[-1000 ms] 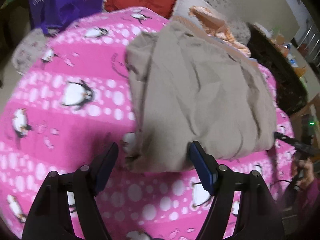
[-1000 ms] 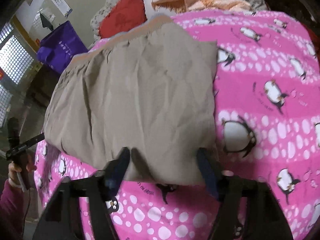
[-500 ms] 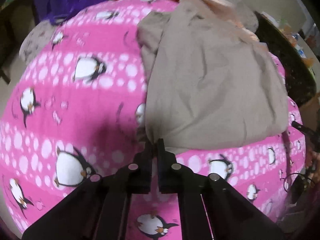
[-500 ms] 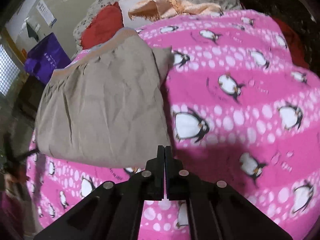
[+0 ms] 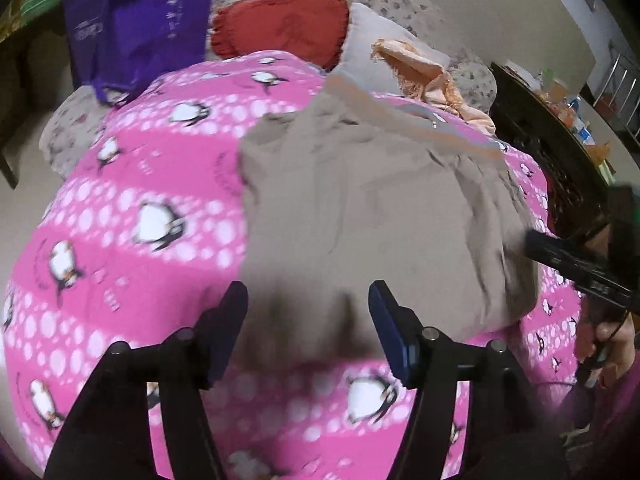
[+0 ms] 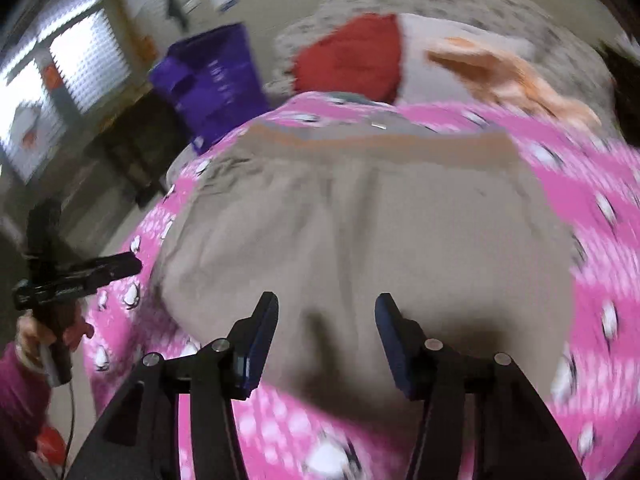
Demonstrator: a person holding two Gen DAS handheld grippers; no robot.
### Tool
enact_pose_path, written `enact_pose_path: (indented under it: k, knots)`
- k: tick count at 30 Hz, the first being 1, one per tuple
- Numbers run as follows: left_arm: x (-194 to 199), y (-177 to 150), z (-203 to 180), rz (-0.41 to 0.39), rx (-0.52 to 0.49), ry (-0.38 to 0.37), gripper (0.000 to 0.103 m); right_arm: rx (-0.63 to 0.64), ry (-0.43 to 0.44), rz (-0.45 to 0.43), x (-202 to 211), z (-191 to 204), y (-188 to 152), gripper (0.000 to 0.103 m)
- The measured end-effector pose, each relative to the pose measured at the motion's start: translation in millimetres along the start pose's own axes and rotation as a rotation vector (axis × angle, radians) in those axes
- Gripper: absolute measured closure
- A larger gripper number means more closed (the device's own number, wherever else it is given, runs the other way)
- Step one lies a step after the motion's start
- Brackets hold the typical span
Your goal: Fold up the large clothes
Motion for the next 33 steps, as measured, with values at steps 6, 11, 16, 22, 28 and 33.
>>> enact_pose_path:
  k: [6,11,16,22,28,33]
  knots:
    - [-50.0,3.0,6.6,0.062,0.006,0.075,0.036,0.080,-0.159,0.021,-62.0,28.4,42.3,0.058]
    - [-59.5,0.0,14.5,0.064,0.055,0.099,0.030,0.017,-0.244,0.146,-119.4,5.2,38.4,0.057]
    - [-56.9,-1.6,12.4,0.067,0.041,0.103,0.029,0.086,-0.243,0.102,-89.8,16.0,37.7,0.055]
    - [-57.6,-0.3,12.4,0.063,0.069,0.098,0.029,0.077,-0.225,-0.004,-62.7,24.1,57.6,0.055]
    - [-57.8,-2.3,10.8,0.068,0.058,0.099,0.027,-0.011,-0.296,0.076,-109.1,10.7,76.8,0.058]
    - [-59.8,-0.7,12.8,0.071,0.069,0.100,0.026,-0.011,-0.301,0.111,-121.6,6.1,79.4,0.055]
Point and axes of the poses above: each gripper's, at about its wrist camera, not at the fingertips, and x roughly against the way its jaws point, z to its left, y to its top, the point moved 3 cm from there along -x, roughly the way its jaws point, and after that the axes turned 15 degrees about -y, right-handed, at the moved point
